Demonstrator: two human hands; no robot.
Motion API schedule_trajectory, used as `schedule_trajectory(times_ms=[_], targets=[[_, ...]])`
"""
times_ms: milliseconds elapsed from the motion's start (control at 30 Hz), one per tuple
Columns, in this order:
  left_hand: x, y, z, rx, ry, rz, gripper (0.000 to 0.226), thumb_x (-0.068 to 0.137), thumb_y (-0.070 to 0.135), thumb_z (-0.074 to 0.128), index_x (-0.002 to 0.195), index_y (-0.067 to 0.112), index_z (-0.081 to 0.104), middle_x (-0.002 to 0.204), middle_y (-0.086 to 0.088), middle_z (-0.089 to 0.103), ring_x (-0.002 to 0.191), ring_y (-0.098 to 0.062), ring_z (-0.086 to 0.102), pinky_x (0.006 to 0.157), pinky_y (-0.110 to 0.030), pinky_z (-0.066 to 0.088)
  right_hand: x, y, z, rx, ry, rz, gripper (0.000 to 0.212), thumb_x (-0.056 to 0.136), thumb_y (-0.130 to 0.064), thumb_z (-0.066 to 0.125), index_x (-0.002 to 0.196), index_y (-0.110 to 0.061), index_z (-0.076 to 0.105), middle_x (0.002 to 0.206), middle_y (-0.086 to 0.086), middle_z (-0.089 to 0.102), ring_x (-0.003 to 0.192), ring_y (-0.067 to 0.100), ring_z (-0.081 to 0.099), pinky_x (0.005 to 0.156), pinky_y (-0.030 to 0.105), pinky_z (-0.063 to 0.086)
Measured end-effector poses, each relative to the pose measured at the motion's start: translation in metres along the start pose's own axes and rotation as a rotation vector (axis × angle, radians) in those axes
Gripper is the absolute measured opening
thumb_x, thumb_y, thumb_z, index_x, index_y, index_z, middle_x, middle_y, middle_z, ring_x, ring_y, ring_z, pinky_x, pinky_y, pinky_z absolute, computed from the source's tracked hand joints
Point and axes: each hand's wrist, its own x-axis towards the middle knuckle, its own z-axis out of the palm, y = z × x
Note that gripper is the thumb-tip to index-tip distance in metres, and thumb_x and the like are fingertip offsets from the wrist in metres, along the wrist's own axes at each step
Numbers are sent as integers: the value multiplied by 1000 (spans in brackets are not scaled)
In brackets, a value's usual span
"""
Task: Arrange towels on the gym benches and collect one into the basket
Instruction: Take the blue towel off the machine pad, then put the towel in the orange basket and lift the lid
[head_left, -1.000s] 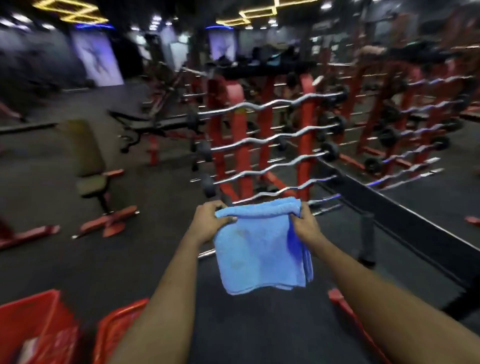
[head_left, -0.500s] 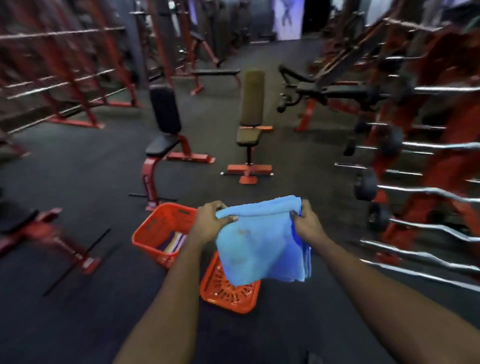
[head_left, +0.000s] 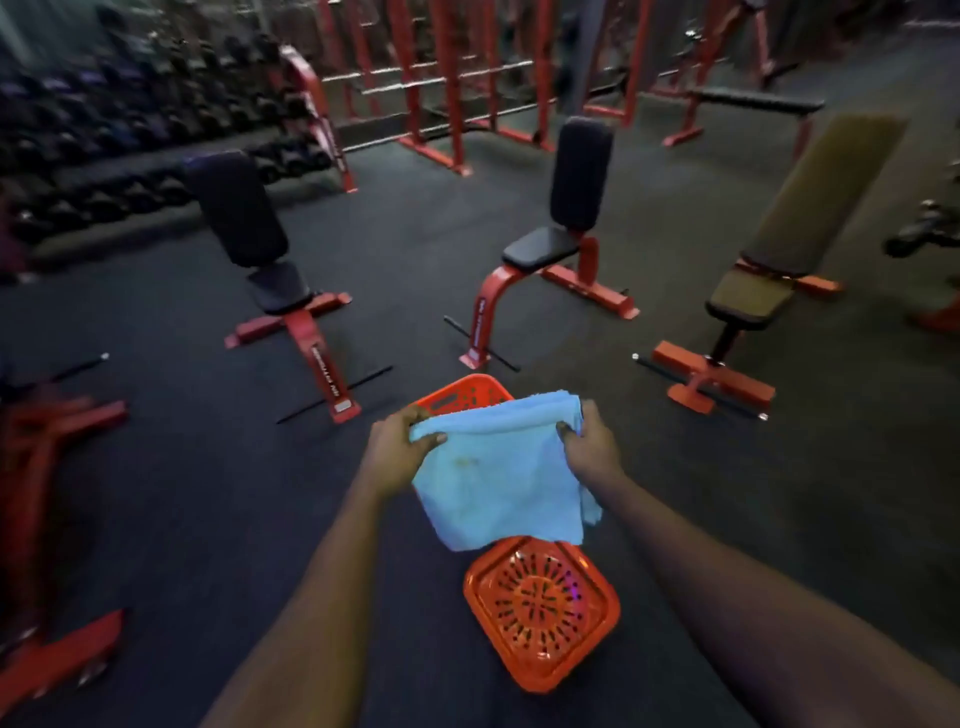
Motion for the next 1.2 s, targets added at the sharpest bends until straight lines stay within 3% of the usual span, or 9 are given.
schedule_trajectory(times_ms=[167, 467, 667, 767, 900, 1100, 1200], targets=[[51, -29, 9, -18, 82, -118, 17, 83, 25, 73, 96, 16, 67, 87, -1, 70, 76, -14, 61, 59, -13, 39, 82, -11, 32, -50, -132, -70, 18, 93, -13, 55, 110, -10, 50, 93, 7, 62, 94, 31, 63, 67, 29, 36], [171, -59, 48, -91, 115, -283, 11, 84, 20, 72, 92, 16, 66, 83, -2, 69, 74, -12, 58, 57, 0, 36, 231, -18, 78, -117, -229, -4, 16, 91, -15, 56, 106, -12, 51, 99, 12, 67, 97, 31, 64, 72, 32, 44], [255, -78, 95, -67, 130, -435, 10, 84, 20, 71, 91, 14, 66, 83, -2, 70, 76, -16, 62, 56, -10, 36, 344, 8, 116, -176, -308, 25, 15, 87, -14, 59, 100, -11, 53, 95, 15, 68, 93, 36, 65, 69, 35, 46], [306, -103, 129, -23, 205, -550, 18, 87, 17, 67, 104, 10, 66, 97, -10, 72, 90, -25, 66, 71, -26, 42, 410, 29, 155, -261, -431, 68, 30, 88, -17, 59, 115, -9, 51, 109, 22, 67, 104, 40, 63, 75, 37, 45], [345, -136, 181, 57, 201, -774, 45, 91, 16, 62, 130, -2, 50, 124, -26, 59, 117, -41, 55, 94, -40, 42, 467, 57, 198, -486, -530, 218, 65, 86, -22, 65, 138, 1, 35, 130, 26, 57, 121, 40, 57, 93, 40, 48], [314, -133, 234, 31, 125, -890, 29, 89, 11, 60, 115, -1, 58, 110, -24, 67, 103, -39, 62, 84, -39, 46, 468, 100, 196, -456, -675, 163, 33, 86, -20, 65, 117, -8, 65, 120, 18, 68, 114, 32, 62, 91, 31, 47], [283, -134, 253, 5, 122, -947, 27, 90, 10, 59, 114, 0, 61, 109, -23, 69, 103, -38, 64, 84, -38, 47, 449, 143, 197, -438, -742, 175, 19, 83, -23, 65, 93, -11, 74, 101, 19, 74, 101, 35, 68, 87, 38, 54]])
